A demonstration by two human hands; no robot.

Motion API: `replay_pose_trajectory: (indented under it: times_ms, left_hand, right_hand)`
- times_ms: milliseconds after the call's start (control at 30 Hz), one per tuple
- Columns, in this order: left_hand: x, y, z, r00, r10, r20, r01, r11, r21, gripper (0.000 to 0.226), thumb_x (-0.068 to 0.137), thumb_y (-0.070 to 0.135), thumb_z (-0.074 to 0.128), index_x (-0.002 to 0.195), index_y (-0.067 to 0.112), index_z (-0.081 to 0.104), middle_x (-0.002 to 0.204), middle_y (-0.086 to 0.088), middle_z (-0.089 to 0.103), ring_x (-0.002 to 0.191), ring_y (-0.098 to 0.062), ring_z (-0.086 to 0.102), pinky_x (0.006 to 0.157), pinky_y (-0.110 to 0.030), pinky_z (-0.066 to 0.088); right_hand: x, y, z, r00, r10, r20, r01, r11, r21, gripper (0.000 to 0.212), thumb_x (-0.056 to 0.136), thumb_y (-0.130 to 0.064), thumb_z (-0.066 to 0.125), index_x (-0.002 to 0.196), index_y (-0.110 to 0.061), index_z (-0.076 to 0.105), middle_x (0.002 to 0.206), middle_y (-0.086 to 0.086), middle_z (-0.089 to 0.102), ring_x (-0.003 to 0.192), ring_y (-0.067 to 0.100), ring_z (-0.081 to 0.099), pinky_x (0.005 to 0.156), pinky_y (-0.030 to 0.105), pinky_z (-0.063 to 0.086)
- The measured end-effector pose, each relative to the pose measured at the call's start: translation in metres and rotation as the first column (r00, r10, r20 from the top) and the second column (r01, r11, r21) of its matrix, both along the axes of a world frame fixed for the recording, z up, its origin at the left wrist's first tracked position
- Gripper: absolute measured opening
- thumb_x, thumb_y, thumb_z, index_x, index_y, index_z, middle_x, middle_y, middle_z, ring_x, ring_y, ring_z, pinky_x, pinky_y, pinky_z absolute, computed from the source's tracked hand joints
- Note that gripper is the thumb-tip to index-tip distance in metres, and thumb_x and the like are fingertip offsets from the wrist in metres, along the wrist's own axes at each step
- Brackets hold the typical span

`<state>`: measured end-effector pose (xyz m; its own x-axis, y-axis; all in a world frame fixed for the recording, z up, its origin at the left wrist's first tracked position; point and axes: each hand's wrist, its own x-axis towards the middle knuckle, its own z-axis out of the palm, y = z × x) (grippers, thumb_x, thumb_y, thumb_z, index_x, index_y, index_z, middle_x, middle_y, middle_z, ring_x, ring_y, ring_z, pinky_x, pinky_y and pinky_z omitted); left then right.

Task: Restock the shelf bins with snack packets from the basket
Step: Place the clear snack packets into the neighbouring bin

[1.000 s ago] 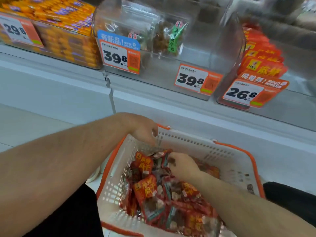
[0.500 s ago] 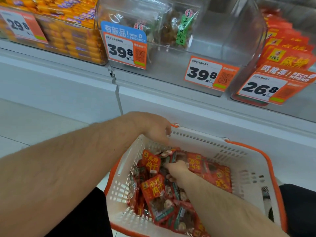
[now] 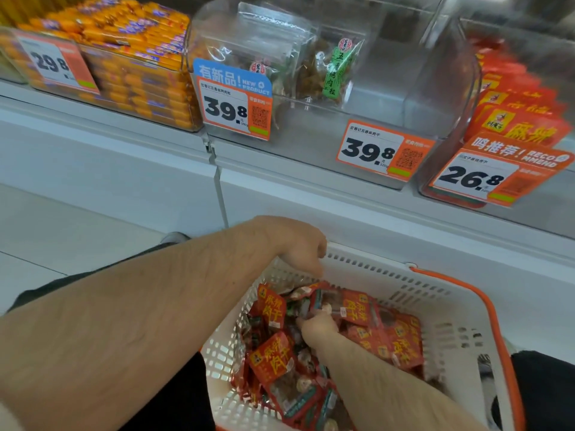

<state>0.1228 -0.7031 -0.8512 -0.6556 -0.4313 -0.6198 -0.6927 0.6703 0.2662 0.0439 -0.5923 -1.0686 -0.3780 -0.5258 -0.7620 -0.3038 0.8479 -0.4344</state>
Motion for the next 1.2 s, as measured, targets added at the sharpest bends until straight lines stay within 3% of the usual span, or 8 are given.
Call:
replay_pose_trajectory:
  times_ms: [100, 167, 333, 500, 667, 867, 1100, 1200]
  left_hand:
    - [-0.001, 0.003, 0.000, 1.000, -0.012, -0.010, 0.012, 1.000, 0.010, 0.057, 0.095, 0.044, 0.054, 0.146, 0.021, 0.041, 0.149, 0.002, 0.042, 0.133, -0.020, 0.043, 0.104, -0.035, 0.036]
    - [0.002, 0.002, 0.000, 1.000, -0.008, -0.008, 0.008, 1.000, 0.014, 0.059, 0.094, 0.045, 0.056, 0.146, 0.023, 0.040, 0.149, 0.002, 0.042, 0.133, -0.020, 0.043, 0.107, -0.037, 0.036]
    - [0.012, -0.008, 0.006, 0.999, 0.036, -0.005, -0.036, 0.999, 0.038, 0.067, 0.088, 0.052, 0.061, 0.146, 0.025, 0.038, 0.148, 0.003, 0.042, 0.132, -0.019, 0.044, 0.108, -0.038, 0.037]
    - [0.015, -0.004, 0.008, 0.976, 0.177, -0.123, -0.139, 0.953, 0.270, 0.082, 0.082, 0.050, 0.072, 0.149, 0.031, 0.029, 0.148, 0.006, 0.042, 0.132, -0.017, 0.044, 0.110, -0.038, 0.036]
    - [0.002, 0.013, 0.011, 0.867, 0.355, -0.350, -0.164, 0.866, 0.473, 0.026, 0.081, 0.027, 0.079, 0.098, 0.029, 0.060, 0.104, 0.004, 0.065, 0.104, -0.023, 0.061, 0.096, -0.042, 0.049]
    - [0.007, 0.011, 0.034, 0.719, 0.508, -0.474, -0.165, 0.788, 0.594, 0.023, 0.079, 0.009, 0.079, 0.082, 0.020, 0.060, 0.078, 0.002, 0.065, 0.079, -0.016, 0.059, 0.079, -0.035, 0.045]
    - [0.010, 0.014, 0.047, 0.596, 0.567, -0.569, -0.222, 0.797, 0.562, 0.023, 0.076, 0.007, 0.081, 0.079, 0.016, 0.060, 0.067, 0.004, 0.067, 0.069, -0.015, 0.060, 0.072, -0.036, 0.048]
    - [0.013, 0.011, 0.062, 0.421, 0.650, -0.633, -0.286, 0.757, 0.587, 0.027, 0.079, 0.007, 0.079, 0.072, 0.016, 0.055, 0.063, 0.003, 0.063, 0.057, -0.009, 0.058, 0.053, -0.023, 0.046]
  right_hand:
    - [-0.006, 0.002, 0.024, 0.985, 0.161, -0.061, -0.166, 0.983, -0.081, 0.011, 0.098, -0.024, 0.057, 0.092, -0.016, 0.062, 0.090, -0.001, 0.046, 0.084, 0.019, 0.057, 0.067, 0.026, 0.043]
    - [-0.017, 0.001, 0.049, 0.969, 0.239, -0.062, -0.245, 0.958, -0.150, 0.025, 0.097, -0.020, 0.057, 0.073, -0.019, 0.049, 0.074, -0.003, 0.046, 0.065, 0.013, 0.048, 0.057, 0.026, 0.037]
    - [-0.066, -0.009, 0.133, 0.729, 0.653, -0.203, -0.683, 0.713, -0.159, 0.026, 0.092, -0.021, 0.060, 0.070, -0.017, 0.047, 0.072, -0.004, 0.048, 0.064, 0.011, 0.046, 0.061, 0.028, 0.038]
    - [-0.095, -0.023, 0.206, 0.593, 0.775, -0.219, -0.805, 0.566, -0.177, 0.030, 0.088, -0.015, 0.068, 0.064, -0.027, 0.053, 0.065, -0.010, 0.053, 0.063, 0.004, 0.050, 0.065, 0.027, 0.040]
    - [-0.099, -0.031, 0.254, 0.690, 0.723, -0.024, -0.684, 0.642, -0.347, 0.034, 0.089, -0.002, 0.067, 0.063, -0.023, 0.057, 0.063, -0.005, 0.057, 0.062, 0.010, 0.053, 0.064, 0.024, 0.042]
    - [-0.097, -0.019, 0.273, 0.843, 0.472, 0.258, -0.297, 0.808, -0.509, 0.008, 0.070, -0.016, 0.070, 0.072, -0.022, 0.065, 0.071, 0.003, 0.059, 0.069, 0.018, 0.050, 0.066, 0.032, 0.038]
    - [-0.081, -0.011, 0.291, 0.933, 0.360, 0.019, -0.293, 0.788, -0.542, 0.028, 0.080, -0.029, 0.079, 0.101, -0.014, 0.068, 0.095, 0.013, 0.073, 0.082, 0.022, 0.063, 0.074, 0.035, 0.046]
    - [-0.075, -0.006, 0.291, 0.978, 0.206, 0.044, -0.139, 0.788, -0.599, 0.035, 0.083, -0.033, 0.075, 0.114, -0.021, 0.064, 0.106, 0.005, 0.072, 0.092, 0.019, 0.071, 0.077, 0.032, 0.055]
